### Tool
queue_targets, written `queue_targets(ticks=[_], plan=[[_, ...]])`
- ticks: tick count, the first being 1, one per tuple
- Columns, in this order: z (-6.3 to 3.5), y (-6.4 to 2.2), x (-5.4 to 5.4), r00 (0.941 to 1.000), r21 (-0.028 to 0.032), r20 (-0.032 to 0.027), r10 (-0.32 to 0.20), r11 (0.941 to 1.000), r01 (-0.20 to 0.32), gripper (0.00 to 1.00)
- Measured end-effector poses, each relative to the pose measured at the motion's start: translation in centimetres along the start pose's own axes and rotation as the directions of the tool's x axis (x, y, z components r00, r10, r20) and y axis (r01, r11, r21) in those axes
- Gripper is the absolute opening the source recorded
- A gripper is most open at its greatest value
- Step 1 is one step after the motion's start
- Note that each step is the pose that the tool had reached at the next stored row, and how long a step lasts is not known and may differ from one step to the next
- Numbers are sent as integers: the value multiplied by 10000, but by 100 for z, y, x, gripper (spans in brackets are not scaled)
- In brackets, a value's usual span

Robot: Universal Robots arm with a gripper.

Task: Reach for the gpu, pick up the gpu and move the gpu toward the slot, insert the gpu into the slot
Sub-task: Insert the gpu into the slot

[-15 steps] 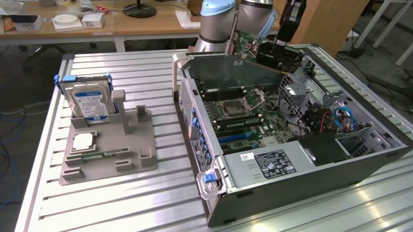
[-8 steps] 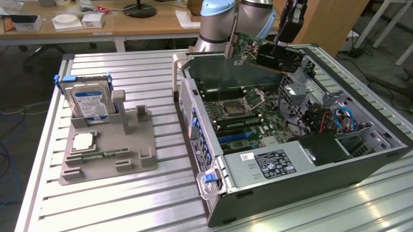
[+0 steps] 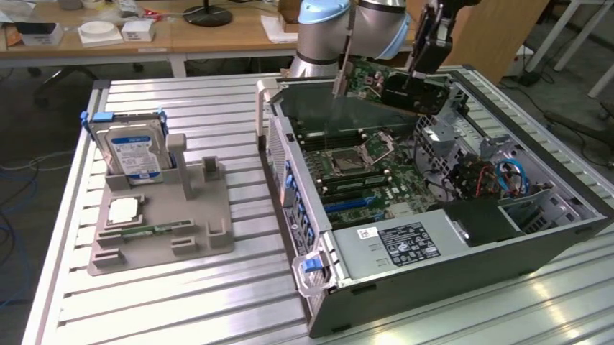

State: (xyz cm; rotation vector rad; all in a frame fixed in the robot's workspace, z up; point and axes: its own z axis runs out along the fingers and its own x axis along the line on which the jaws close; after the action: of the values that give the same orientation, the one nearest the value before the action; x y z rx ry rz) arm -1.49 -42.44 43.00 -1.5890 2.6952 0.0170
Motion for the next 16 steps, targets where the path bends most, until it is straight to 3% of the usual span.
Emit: queue_targets(ticks=[5,11,16], plan=[[69,-1,1,9964,-15,0,-851,9964,851,26],[148,-1,3,9817,-32,-2,-1903,9817,1903,26],[237,-14,25,9753,-37,-1,-2209,9753,2209,26]])
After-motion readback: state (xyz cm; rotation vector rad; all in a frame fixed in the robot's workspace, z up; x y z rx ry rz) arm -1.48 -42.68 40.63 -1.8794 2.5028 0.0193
